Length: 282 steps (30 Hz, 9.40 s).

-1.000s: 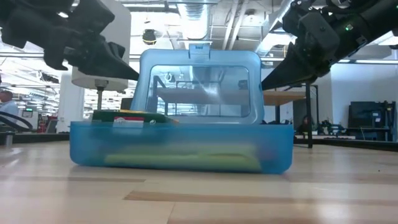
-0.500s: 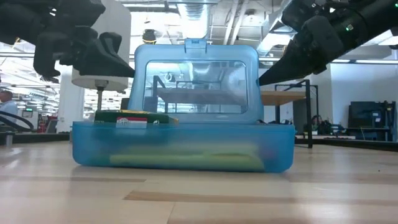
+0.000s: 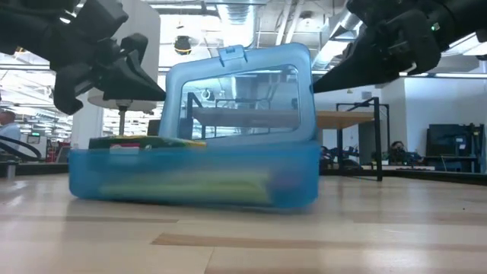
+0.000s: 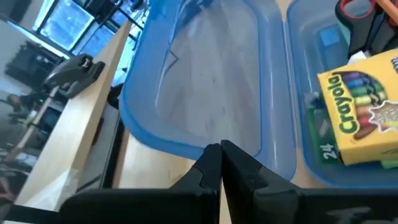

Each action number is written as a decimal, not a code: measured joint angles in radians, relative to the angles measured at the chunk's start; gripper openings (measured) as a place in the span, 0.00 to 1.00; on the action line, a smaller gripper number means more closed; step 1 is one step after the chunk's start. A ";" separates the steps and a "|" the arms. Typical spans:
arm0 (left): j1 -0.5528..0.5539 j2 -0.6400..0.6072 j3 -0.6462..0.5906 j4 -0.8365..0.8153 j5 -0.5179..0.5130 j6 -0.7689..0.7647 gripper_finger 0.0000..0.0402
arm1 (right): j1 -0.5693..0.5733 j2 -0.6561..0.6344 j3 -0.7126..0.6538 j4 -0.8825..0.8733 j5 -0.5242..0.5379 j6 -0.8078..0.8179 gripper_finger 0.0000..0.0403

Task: Pack school essentials
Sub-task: Close the blue supply box, then return to Home Position

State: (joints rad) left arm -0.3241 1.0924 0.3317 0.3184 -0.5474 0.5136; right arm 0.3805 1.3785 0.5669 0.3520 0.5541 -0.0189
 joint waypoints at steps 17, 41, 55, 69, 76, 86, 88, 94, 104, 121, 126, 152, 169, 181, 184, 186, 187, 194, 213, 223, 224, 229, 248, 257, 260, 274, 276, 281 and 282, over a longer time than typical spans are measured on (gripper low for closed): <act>-0.003 -0.031 0.003 -0.001 0.014 -0.057 0.00 | -0.044 -0.009 0.002 -0.042 0.033 0.018 0.02; 0.391 -0.198 -0.175 -0.183 0.262 -0.485 0.00 | -0.227 0.122 -0.002 -0.279 -0.074 0.412 0.02; 0.582 0.224 -0.165 0.124 0.503 -0.474 0.00 | -0.343 0.306 0.001 -0.138 -0.177 0.437 0.02; 0.605 0.478 -0.077 0.297 0.542 -0.473 0.00 | -0.371 0.310 -0.001 -0.095 -0.224 0.440 0.02; 0.606 0.480 -0.077 0.330 0.569 -0.473 0.00 | -0.384 0.311 -0.002 -0.054 -0.251 0.438 0.02; 0.606 0.478 -0.077 0.340 0.601 -0.465 0.00 | -0.390 0.306 -0.003 0.024 -0.258 0.430 0.05; 0.606 0.471 -0.079 0.338 0.613 -0.464 0.00 | -0.390 0.302 -0.003 0.034 -0.257 0.429 0.04; 0.605 0.417 -0.081 0.335 0.654 -0.461 0.00 | -0.391 0.278 0.002 0.042 -0.247 0.413 0.03; 0.590 0.216 -0.078 0.256 0.701 -0.444 0.00 | -0.387 0.163 0.006 0.050 -0.241 0.399 0.04; 0.254 -0.110 -0.078 0.081 0.700 -0.448 0.00 | -0.177 0.138 0.006 0.332 -0.268 0.385 0.04; 0.097 -0.109 -0.078 0.080 0.625 -0.509 0.00 | -0.109 0.229 0.039 0.407 -0.268 0.387 0.05; -0.274 0.276 -0.079 0.432 0.331 -0.658 0.00 | 0.024 0.571 0.306 0.399 -0.295 0.433 0.05; -0.271 0.400 -0.078 0.496 0.367 -0.723 0.00 | 0.038 0.571 0.307 0.222 -0.290 0.515 0.05; -0.269 0.378 -0.079 0.472 0.399 -0.740 0.00 | 0.037 0.549 0.304 0.177 -0.291 0.490 0.05; -0.270 0.316 -0.081 0.488 0.412 -0.710 0.00 | 0.037 0.509 0.299 0.177 -0.293 0.431 0.05; -0.270 0.262 -0.080 0.492 0.412 -0.685 0.00 | 0.036 0.471 0.298 0.183 -0.294 0.391 0.05; -0.270 0.230 -0.080 0.488 0.410 -0.670 0.00 | 0.036 0.446 0.299 0.183 -0.294 0.370 0.05; -0.252 0.018 -0.074 0.467 0.261 -0.508 0.00 | 0.036 0.294 0.302 0.120 -0.216 0.196 0.04; 0.103 -0.492 0.014 0.004 0.465 -0.368 0.00 | 0.011 -0.062 0.071 0.136 -0.101 0.078 0.03; 0.119 -0.814 -0.076 -0.142 0.461 -0.395 0.00 | 0.058 -0.286 -0.111 0.286 -0.055 -0.056 0.03; 0.119 -0.844 -0.088 -0.149 0.460 -0.399 0.00 | 0.059 -0.303 -0.125 0.290 -0.055 -0.064 0.03; 0.119 -0.990 -0.129 -0.251 0.444 -0.394 0.00 | 0.053 -0.398 -0.211 0.294 -0.052 -0.120 0.03; 0.122 -1.086 -0.300 -0.279 0.413 -0.466 0.00 | 0.035 -0.745 -0.502 0.421 -0.052 -0.122 0.03; 0.123 -1.089 -0.321 -0.264 0.459 -0.507 0.00 | 0.018 -0.743 -0.559 0.422 -0.055 -0.106 0.03; 0.123 -1.088 -0.321 -0.268 0.487 -0.507 0.00 | 0.003 -0.744 -0.559 0.417 -0.055 -0.114 0.03; 0.123 -1.088 -0.312 -0.223 0.568 -0.498 0.00 | -0.068 -0.744 -0.560 0.411 -0.080 -0.122 0.03; 0.123 -1.089 -0.309 -0.220 0.566 -0.491 0.00 | -0.068 -0.745 -0.560 0.452 -0.114 -0.172 0.03; 0.123 -1.089 -0.309 -0.232 0.570 -0.460 0.00 | -0.053 -0.826 -0.561 0.486 -0.119 -0.285 0.03; 0.123 -1.089 -0.309 -0.234 0.570 -0.451 0.00 | -0.050 -0.849 -0.561 0.468 -0.119 -0.297 0.03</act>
State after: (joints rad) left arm -0.2012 0.0036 0.0227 0.0849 0.0228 0.0622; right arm 0.3304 0.5297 0.0063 0.8195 0.4351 -0.3154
